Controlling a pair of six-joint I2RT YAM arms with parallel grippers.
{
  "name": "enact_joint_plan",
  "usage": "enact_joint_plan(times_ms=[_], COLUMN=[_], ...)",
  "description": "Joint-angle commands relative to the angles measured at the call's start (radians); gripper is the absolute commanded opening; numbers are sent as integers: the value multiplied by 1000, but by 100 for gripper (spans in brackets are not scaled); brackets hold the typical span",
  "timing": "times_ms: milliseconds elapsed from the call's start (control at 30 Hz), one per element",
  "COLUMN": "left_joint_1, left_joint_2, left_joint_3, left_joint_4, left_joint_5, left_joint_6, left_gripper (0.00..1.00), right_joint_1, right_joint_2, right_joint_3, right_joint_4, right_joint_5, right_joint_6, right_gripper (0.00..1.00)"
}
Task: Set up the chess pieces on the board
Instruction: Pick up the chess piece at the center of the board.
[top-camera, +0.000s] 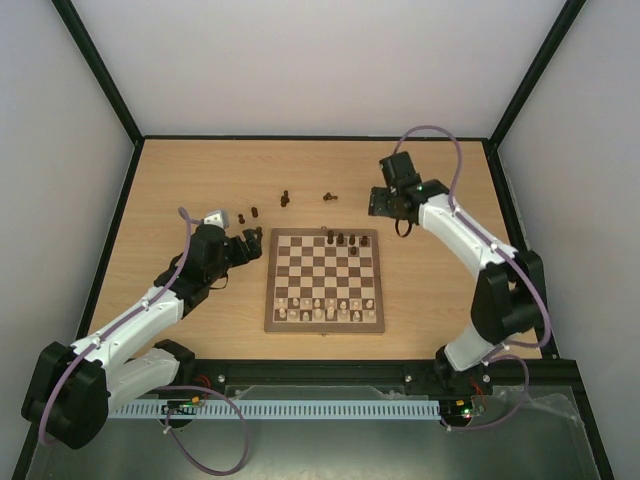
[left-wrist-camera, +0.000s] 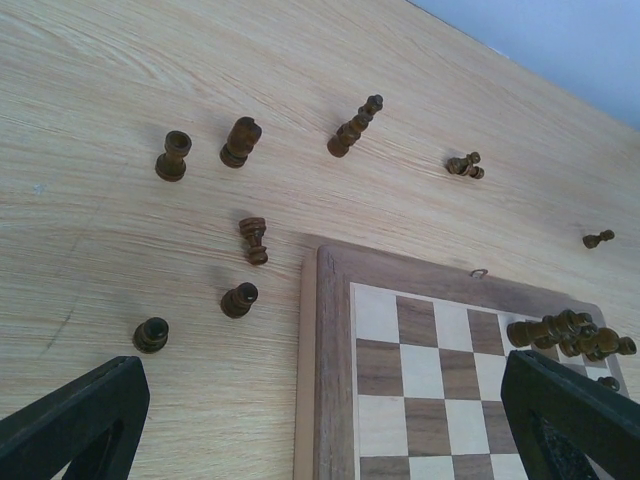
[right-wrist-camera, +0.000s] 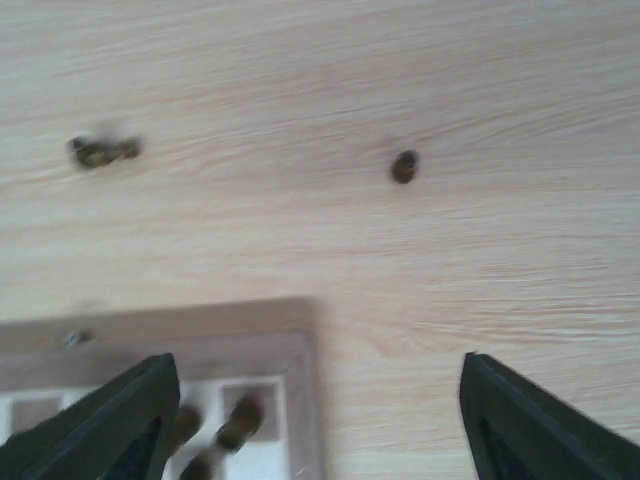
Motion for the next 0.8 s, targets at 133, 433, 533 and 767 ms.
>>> enact_joint_plan(times_ms=[133, 433, 533, 767], left_joint_1=[5, 7, 7, 7], left_joint_2=[-24, -38, -36, -27], left_joint_3=[-13, -11, -12, -12], left_joint_4=[14, 6, 8, 12], left_joint_5=[11, 9, 12, 17], left_joint_6=[-2, -2, -3, -3], left_gripper=[99, 100, 99, 100], right_joint_1=[-121, -193, -221, -237], right_joint_2=[300, 498, 504, 541], right_joint_3=[200, 370, 372, 371], right_joint_4=[-46, -73, -70, -34], right_joint_5=[-51, -24, -35, -113], right_joint_6=[22, 19, 15, 1], right_gripper=[86, 71, 67, 61])
